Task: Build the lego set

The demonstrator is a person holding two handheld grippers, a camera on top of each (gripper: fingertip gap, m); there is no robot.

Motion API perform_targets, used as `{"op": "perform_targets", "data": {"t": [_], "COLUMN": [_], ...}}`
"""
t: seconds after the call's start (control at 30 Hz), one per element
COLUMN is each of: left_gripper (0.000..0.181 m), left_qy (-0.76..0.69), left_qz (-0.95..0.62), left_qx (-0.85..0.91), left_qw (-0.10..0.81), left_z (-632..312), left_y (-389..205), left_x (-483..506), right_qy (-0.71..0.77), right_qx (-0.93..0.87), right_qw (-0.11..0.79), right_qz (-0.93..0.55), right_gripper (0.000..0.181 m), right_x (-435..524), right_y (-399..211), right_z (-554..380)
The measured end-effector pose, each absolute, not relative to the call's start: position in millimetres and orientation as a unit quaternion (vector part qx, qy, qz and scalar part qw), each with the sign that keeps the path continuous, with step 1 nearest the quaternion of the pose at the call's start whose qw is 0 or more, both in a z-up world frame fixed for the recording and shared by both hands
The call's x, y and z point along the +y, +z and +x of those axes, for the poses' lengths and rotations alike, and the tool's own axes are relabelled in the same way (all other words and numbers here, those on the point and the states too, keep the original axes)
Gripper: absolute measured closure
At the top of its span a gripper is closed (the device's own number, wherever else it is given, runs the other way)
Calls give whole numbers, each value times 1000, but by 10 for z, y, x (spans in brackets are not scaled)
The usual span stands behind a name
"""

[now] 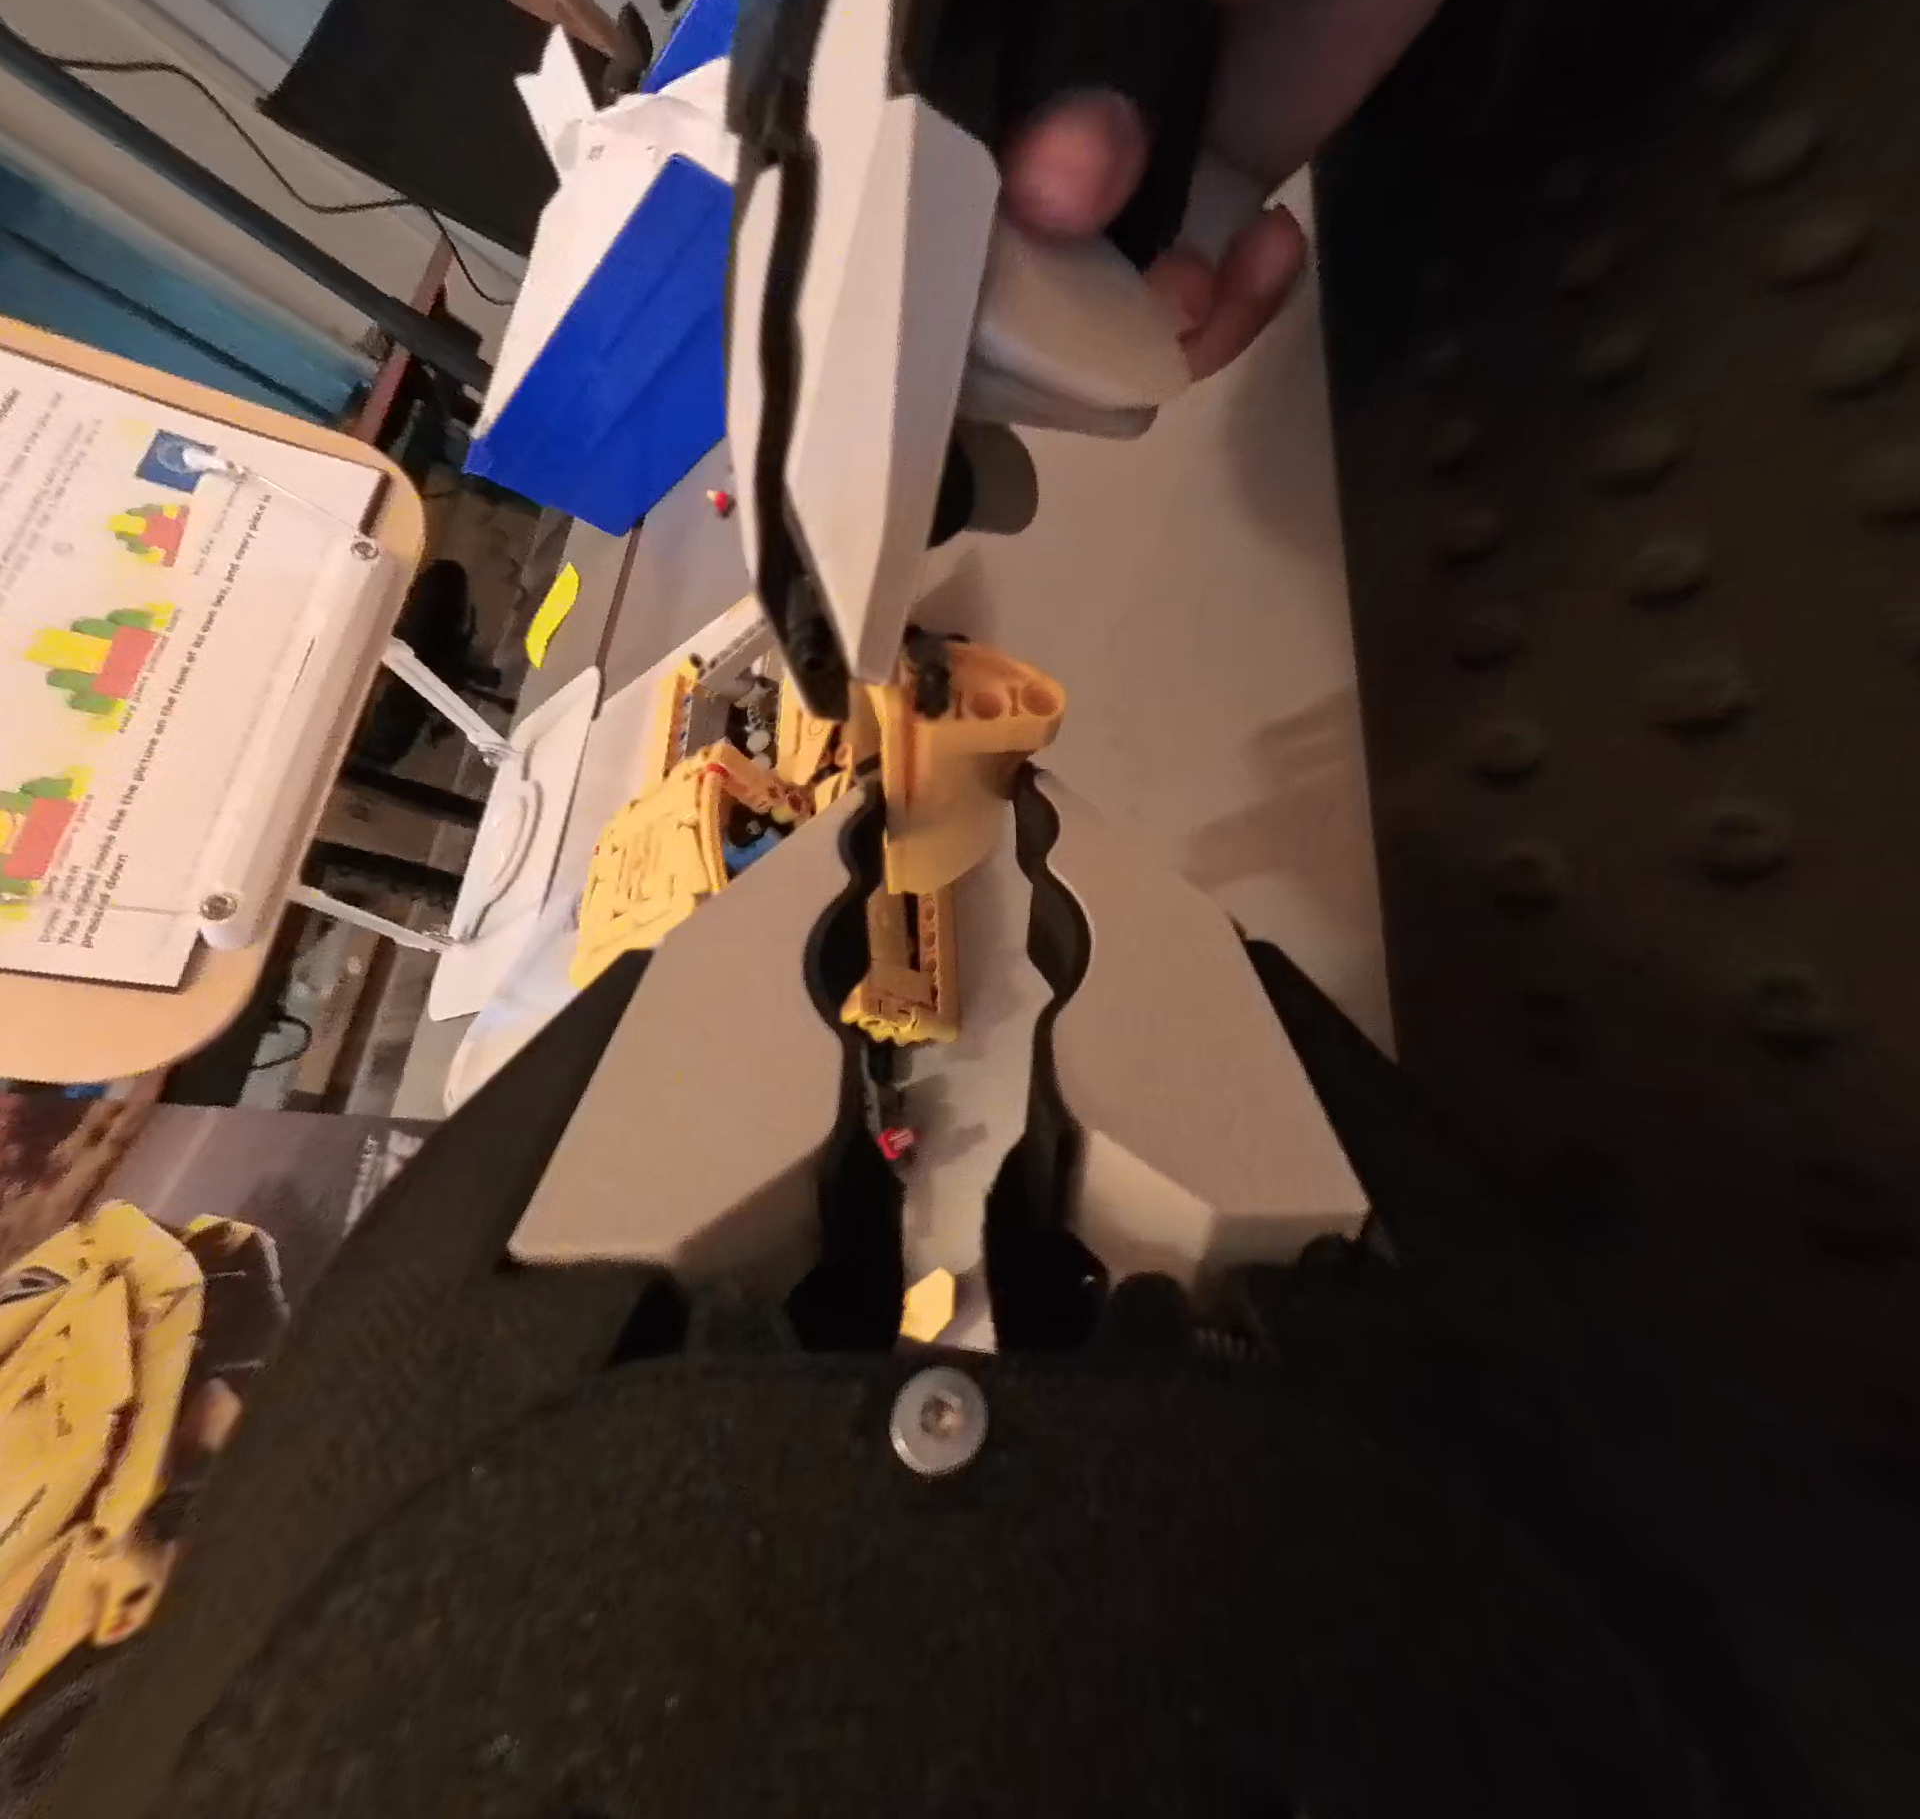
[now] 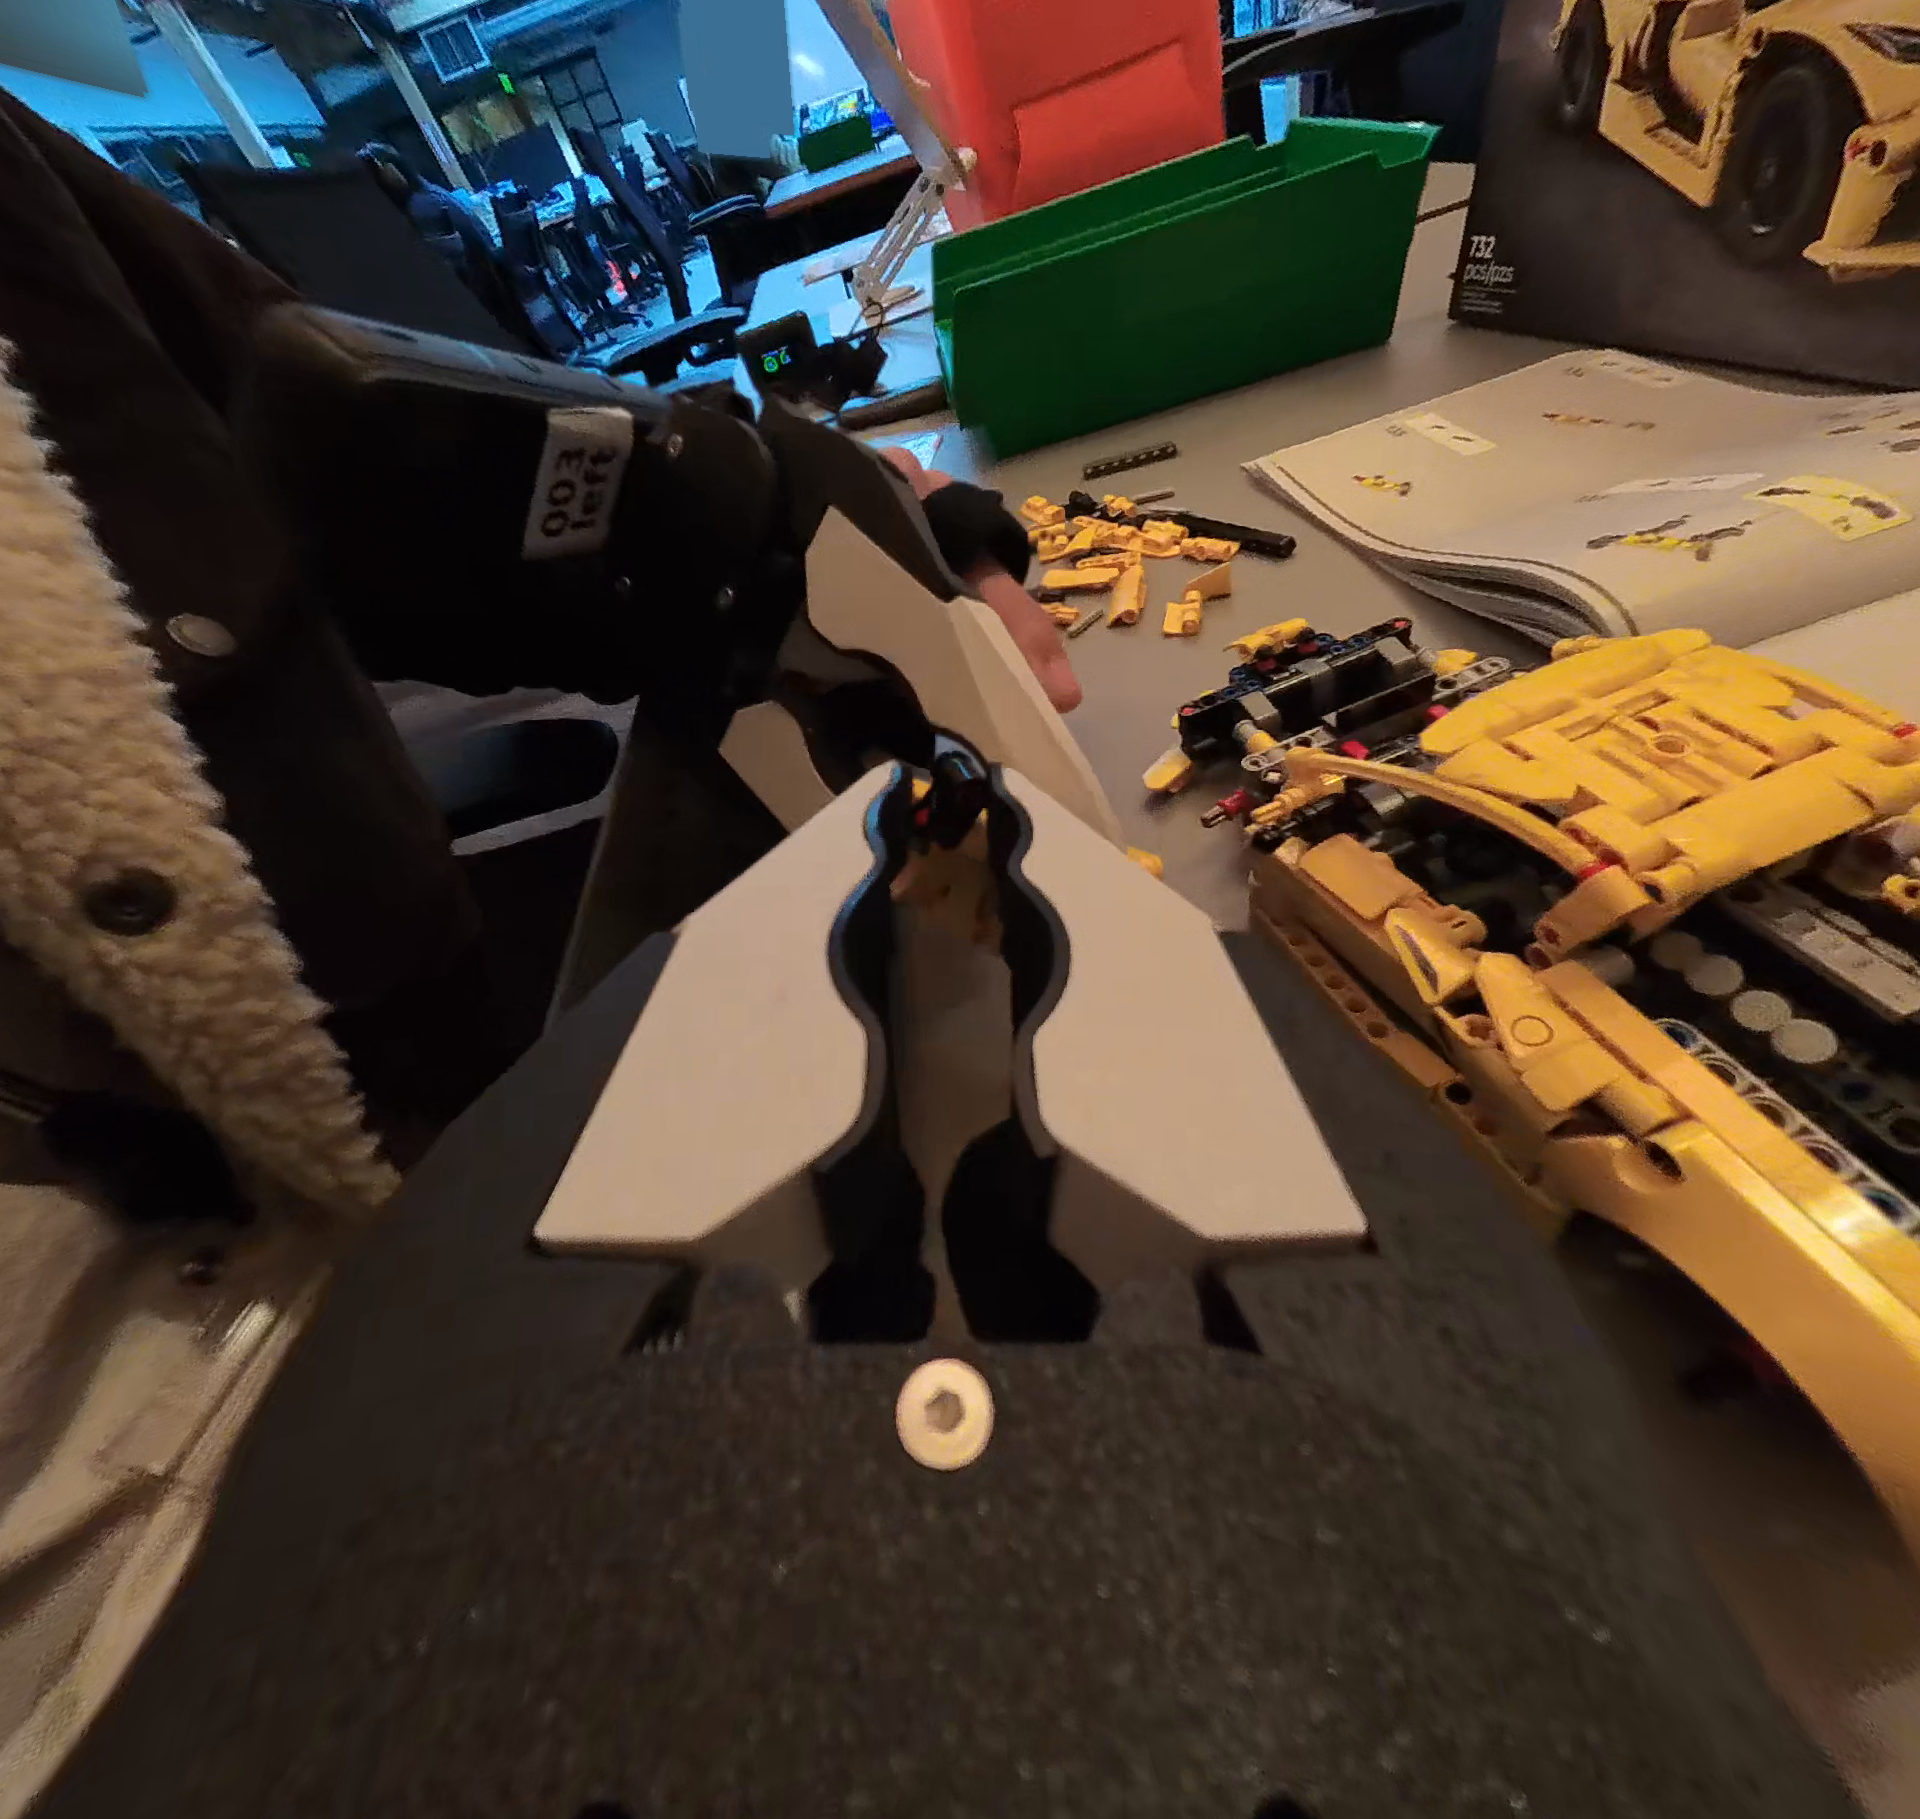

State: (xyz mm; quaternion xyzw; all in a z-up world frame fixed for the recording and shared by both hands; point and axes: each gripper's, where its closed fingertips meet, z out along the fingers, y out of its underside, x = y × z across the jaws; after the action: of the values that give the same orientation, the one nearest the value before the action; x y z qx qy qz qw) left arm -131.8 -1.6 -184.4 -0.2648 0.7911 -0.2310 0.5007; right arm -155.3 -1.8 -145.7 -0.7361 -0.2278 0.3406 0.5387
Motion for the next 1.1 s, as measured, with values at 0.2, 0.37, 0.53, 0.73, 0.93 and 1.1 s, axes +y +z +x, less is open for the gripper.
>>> {"op": "perform_targets", "data": {"t": [0.2, 0.37, 0.53, 0.73, 0.93, 1.1], "left_gripper": [155, 150, 150, 148, 143, 159], "left_qy": [-274, -349, -367, -429, -565, -565], "left_qz": [-260, -266, -262, -310, -345, -330], "left_qx": [753, 721, 723, 705, 684, 708], "left_qw": [539, 537, 524, 471, 307, 266], "left_z": [-1315, -1378, -1391, -1396, -1490, -1562], "left_y": [-1623, -1395, -1394, -1346, -1300, -1395], "left_x": [-2, -52, -113, -56, -252, -346], "right_qy": [445, 628, 664, 679, 695, 694], "right_qx": [-158, -81, -63, -67, -94, -108], "right_qw": [545, 492, 456, 441, 404, 380], "right_qz": [-693, -597, -590, -584, -587, -602], "right_gripper": [169, 170, 173, 173, 173, 173], "right_x": [-43, -183, -204, -237, -323, -351], "right_y": [-1232, -964, -1004, -997, -1018, -1078], "right_z": [-1429, -1313, -1299, -1343, -1489, -1586]}}
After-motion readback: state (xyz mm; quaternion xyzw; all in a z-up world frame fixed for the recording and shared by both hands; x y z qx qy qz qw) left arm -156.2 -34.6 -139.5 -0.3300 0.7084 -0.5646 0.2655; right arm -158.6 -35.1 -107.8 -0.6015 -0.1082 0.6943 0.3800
